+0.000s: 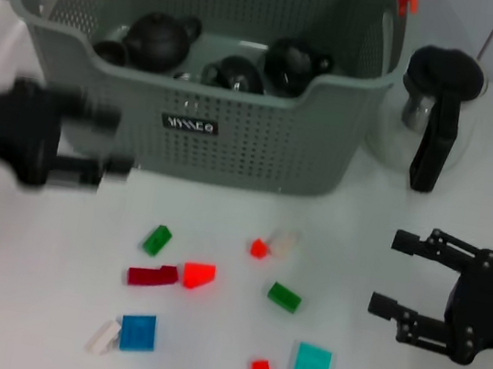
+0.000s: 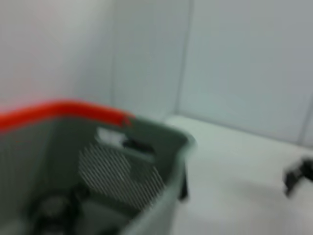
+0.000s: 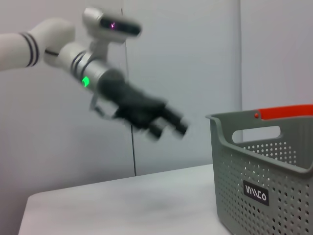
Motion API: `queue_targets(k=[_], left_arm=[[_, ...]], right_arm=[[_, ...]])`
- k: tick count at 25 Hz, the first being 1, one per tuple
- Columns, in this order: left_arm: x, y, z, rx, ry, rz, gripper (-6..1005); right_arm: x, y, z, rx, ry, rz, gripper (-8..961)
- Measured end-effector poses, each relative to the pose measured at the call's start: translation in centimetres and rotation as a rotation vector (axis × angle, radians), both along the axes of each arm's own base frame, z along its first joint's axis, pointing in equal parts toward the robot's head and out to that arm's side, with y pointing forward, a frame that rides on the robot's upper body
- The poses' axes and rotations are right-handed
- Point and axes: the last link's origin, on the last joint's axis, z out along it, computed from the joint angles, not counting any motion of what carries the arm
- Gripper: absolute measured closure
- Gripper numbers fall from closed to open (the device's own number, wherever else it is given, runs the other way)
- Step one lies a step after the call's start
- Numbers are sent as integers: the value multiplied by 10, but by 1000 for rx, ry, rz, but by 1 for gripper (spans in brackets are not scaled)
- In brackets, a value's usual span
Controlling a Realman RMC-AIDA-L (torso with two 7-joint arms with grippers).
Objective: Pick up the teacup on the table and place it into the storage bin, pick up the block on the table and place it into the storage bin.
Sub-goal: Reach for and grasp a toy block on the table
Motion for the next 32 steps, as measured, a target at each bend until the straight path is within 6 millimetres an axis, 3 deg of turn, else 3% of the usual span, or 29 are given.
queue_targets(k=[3, 8, 15, 22, 32], left_arm=[[-18, -10, -16, -66, 60, 18, 395], [-30, -16, -43, -146, 148, 14, 397], [-39, -5, -85, -166, 242, -43, 398], [-49, -1, -105, -144, 288, -96, 397], [-59, 3, -111, -113, 338, -75, 404]], right_arm=[[1, 0, 0, 2, -2, -4, 129], [2, -1, -1, -2, 1, -13, 129], [3, -2, -2, -2, 0, -21, 129], [2, -1, -4, -6, 4, -22, 129], [2, 0, -3, -2, 6, -26, 129]])
